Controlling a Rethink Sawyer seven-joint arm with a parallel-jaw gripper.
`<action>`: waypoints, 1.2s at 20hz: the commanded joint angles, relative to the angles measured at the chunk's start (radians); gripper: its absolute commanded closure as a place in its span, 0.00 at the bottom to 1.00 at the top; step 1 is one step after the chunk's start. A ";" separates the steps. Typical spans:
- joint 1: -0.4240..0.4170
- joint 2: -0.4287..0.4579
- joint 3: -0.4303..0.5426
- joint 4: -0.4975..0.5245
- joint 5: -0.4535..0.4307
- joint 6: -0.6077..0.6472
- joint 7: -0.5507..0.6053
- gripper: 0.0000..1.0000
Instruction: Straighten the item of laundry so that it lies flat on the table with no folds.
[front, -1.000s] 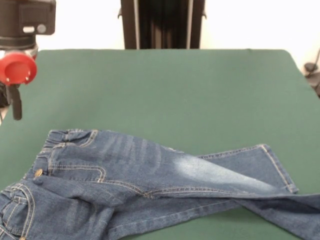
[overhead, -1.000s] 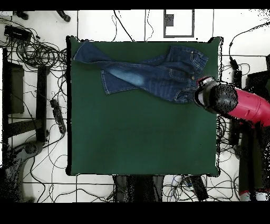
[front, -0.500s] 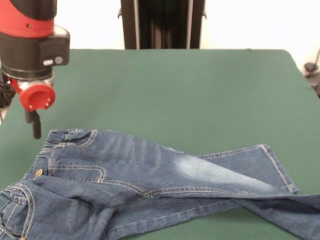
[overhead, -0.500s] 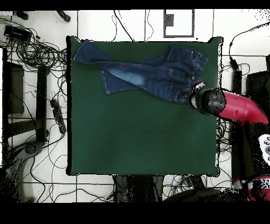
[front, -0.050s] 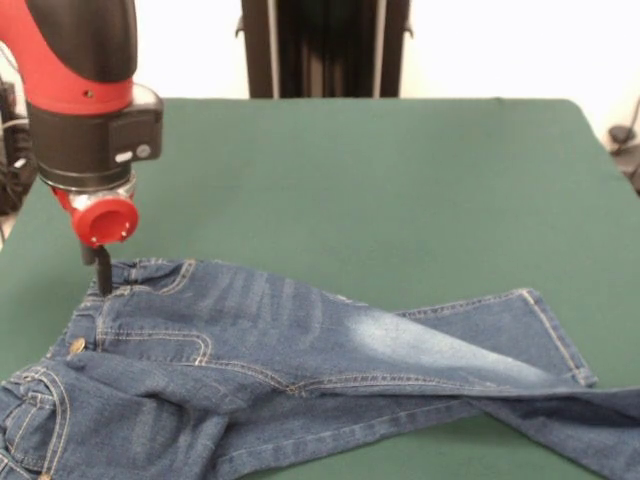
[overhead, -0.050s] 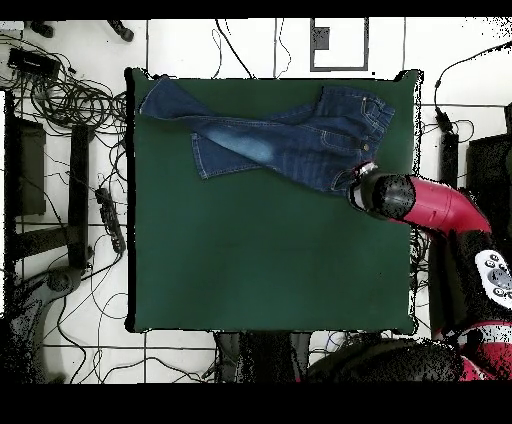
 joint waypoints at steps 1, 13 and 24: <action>0.041 0.038 0.088 0.006 -0.017 -0.036 -0.074 0.00; 0.051 0.124 0.078 -0.053 -0.033 -0.070 -0.071 0.00; 0.079 0.116 0.038 -0.069 -0.037 -0.045 -0.059 1.00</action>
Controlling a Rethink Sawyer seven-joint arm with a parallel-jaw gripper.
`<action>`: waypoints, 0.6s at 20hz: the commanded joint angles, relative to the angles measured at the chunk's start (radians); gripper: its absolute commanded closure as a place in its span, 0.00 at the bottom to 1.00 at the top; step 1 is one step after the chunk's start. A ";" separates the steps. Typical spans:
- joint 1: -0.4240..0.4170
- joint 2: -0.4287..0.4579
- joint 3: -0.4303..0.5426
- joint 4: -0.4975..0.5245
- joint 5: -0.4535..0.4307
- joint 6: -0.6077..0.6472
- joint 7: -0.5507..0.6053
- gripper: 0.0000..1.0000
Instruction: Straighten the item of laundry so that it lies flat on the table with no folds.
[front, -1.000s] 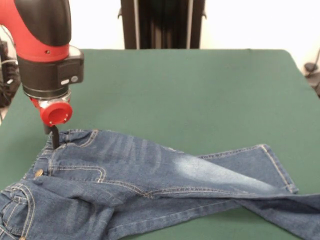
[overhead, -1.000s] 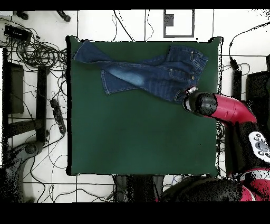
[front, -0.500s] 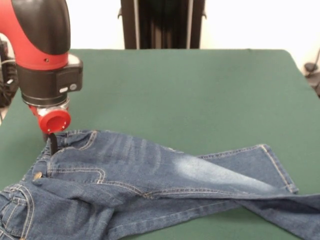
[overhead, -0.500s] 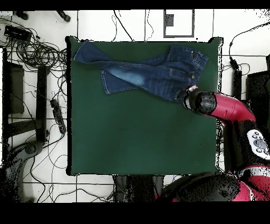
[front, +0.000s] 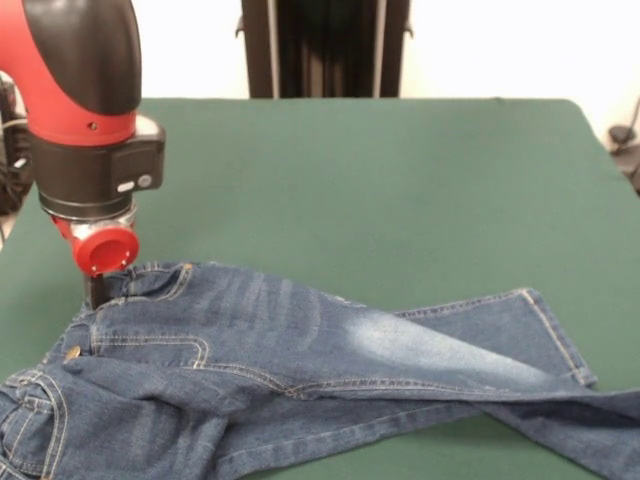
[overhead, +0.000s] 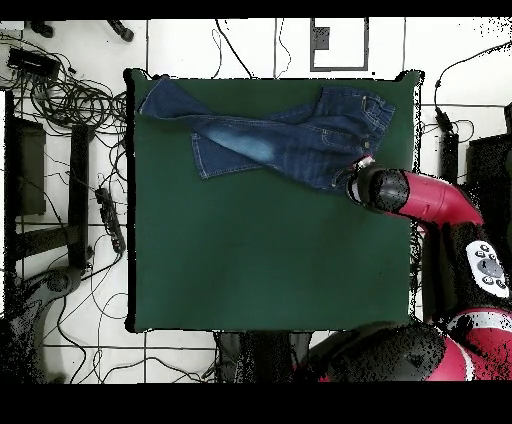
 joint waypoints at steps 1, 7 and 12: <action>0.061 0.059 0.047 0.001 -0.035 -0.010 -0.062 1.00; 0.066 -0.067 0.021 0.132 -0.026 -0.001 -0.042 1.00; 0.022 -0.202 0.032 0.350 -0.025 -0.067 -0.031 1.00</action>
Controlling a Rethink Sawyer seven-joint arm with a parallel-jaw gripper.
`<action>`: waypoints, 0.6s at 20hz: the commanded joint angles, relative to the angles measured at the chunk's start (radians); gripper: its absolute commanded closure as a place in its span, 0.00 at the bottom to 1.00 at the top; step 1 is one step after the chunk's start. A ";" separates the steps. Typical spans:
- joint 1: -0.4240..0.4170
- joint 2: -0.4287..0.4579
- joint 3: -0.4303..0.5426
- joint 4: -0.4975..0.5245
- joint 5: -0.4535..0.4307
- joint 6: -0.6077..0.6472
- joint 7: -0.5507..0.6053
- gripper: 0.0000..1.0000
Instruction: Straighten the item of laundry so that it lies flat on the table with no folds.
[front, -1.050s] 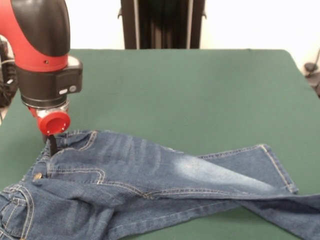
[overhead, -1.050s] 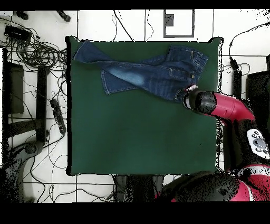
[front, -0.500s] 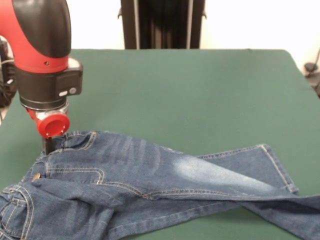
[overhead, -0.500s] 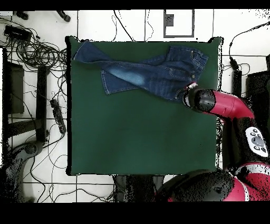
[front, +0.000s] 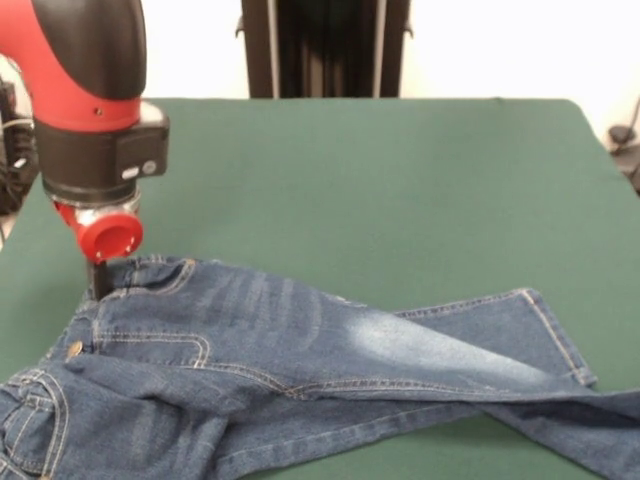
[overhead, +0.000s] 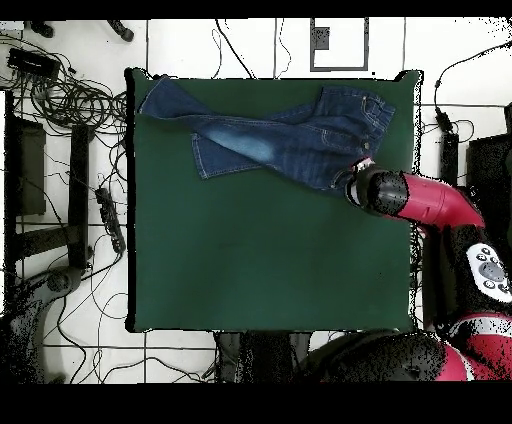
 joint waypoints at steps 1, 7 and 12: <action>-0.005 -0.179 0.049 0.342 -0.030 -0.082 -0.042 1.00; -0.144 -0.264 0.112 0.511 -0.054 -0.114 -0.137 1.00; -0.243 -0.282 0.146 0.595 -0.096 -0.130 -0.186 1.00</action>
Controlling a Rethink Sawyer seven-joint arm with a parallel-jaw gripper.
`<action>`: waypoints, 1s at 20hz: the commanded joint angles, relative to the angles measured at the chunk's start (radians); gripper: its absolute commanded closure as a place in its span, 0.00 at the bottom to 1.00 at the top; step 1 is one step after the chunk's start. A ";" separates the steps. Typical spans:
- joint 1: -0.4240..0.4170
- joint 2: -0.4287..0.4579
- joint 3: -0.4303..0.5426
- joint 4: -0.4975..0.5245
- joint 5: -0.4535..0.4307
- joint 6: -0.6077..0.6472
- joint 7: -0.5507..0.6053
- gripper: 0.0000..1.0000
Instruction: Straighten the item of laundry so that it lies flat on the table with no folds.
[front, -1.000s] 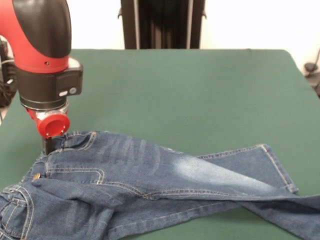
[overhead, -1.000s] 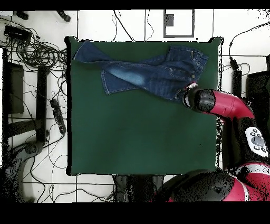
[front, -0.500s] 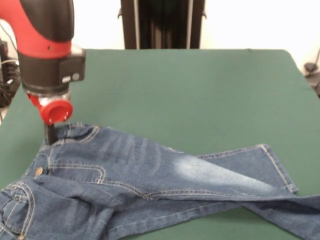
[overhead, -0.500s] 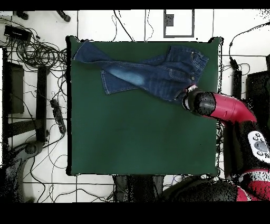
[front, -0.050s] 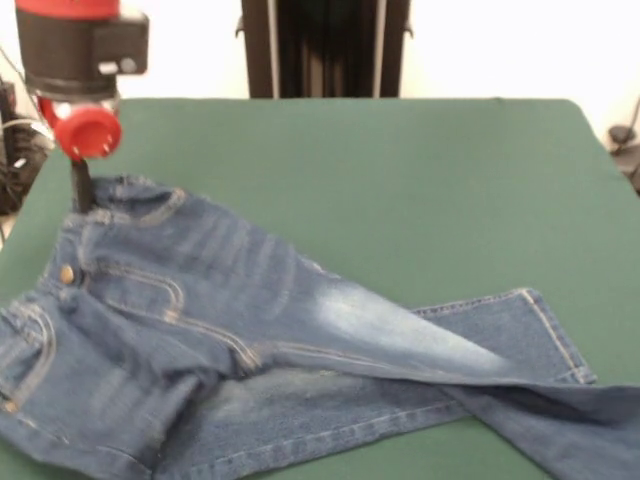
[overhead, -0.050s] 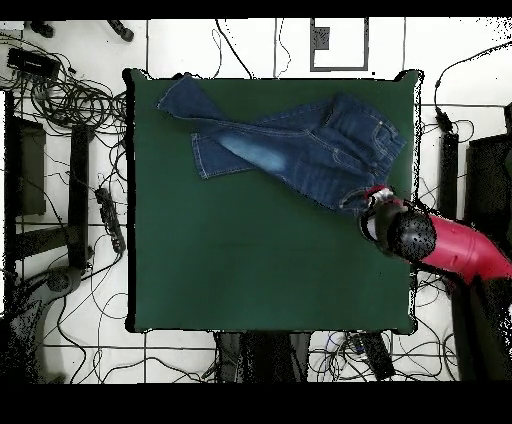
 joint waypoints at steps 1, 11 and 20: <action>-0.125 -0.053 0.127 0.290 -0.101 -0.035 -0.193 1.00; -0.196 -0.069 0.109 0.386 -0.191 -0.109 -0.105 1.00; -0.211 -0.071 0.114 0.464 -0.179 -0.158 -0.022 1.00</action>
